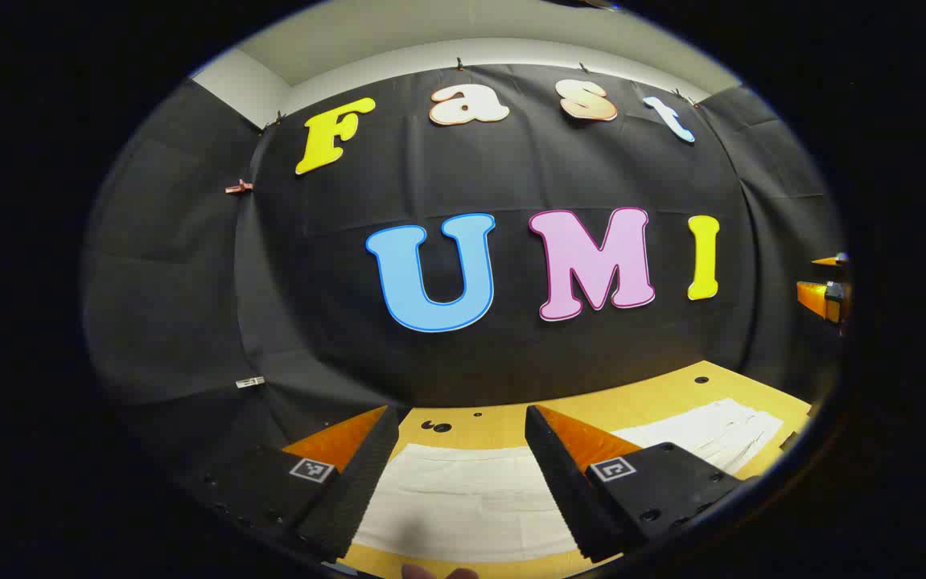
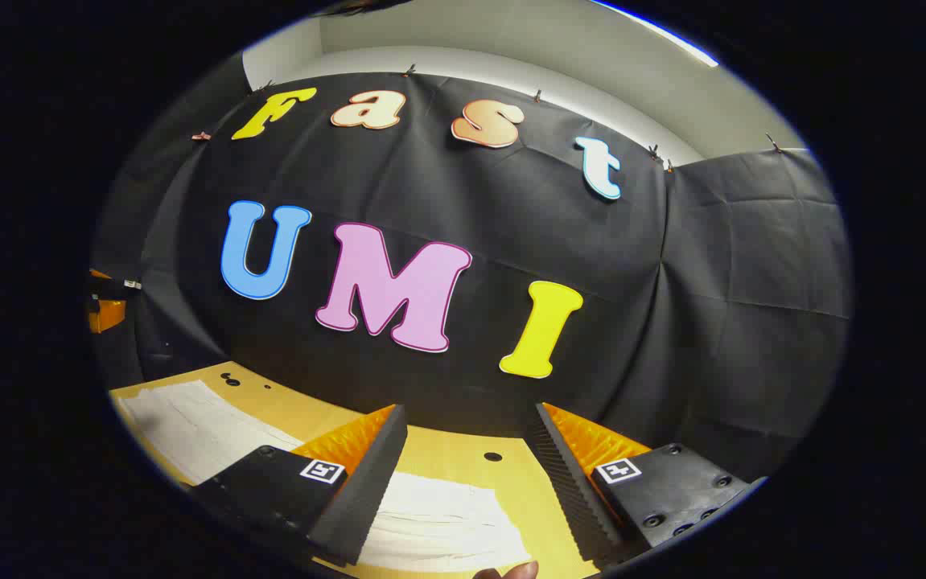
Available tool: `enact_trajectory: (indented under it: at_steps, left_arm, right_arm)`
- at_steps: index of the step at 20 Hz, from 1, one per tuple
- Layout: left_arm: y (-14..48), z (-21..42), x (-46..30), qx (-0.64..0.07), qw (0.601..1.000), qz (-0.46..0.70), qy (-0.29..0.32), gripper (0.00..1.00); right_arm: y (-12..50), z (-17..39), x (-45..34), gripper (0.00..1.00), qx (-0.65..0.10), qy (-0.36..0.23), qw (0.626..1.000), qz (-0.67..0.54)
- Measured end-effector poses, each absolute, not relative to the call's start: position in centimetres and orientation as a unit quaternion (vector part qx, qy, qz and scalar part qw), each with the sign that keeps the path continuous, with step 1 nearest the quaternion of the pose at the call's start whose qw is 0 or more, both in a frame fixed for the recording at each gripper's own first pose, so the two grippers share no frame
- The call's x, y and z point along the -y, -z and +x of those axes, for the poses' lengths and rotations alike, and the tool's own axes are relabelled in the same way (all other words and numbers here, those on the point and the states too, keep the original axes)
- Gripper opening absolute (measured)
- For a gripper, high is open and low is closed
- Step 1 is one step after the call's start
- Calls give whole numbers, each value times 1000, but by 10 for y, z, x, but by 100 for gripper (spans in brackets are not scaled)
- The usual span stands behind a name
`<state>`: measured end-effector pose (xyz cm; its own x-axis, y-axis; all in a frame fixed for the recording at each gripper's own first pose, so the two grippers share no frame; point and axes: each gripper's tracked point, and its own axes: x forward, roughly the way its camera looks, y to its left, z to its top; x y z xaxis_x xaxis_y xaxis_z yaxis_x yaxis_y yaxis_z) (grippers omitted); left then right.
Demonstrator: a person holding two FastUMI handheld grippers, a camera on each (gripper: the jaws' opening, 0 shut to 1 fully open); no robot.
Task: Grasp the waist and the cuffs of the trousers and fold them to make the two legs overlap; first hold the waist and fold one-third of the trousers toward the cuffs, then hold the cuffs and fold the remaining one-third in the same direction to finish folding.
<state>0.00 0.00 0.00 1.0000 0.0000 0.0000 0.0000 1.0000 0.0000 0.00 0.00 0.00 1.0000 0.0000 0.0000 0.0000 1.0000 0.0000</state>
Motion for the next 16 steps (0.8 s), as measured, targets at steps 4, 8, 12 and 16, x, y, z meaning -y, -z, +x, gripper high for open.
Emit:
enact_trajectory:
  at_steps: [4, 8, 12, 16]
  left_arm:
    - [3, 1, -4, 0, 1000, -5, 9, 99]
    - [4, 2, -8, 1, 1000, 0, 14, 99]
    - [6, 1, -10, 5, 1000, 15, 18, 99]
    - [15, 4, -22, 11, 997, 67, 25, 98]
  right_arm:
    - [-1, -3, -10, 97, -4, -1, 1000, -2]
    - [-4, -4, -13, 97, -4, 2, 1000, -9]
    - [-4, -3, -14, 97, -3, 1, 1000, -20]
    - [1, 0, -14, 97, -5, -9, 999, -52]
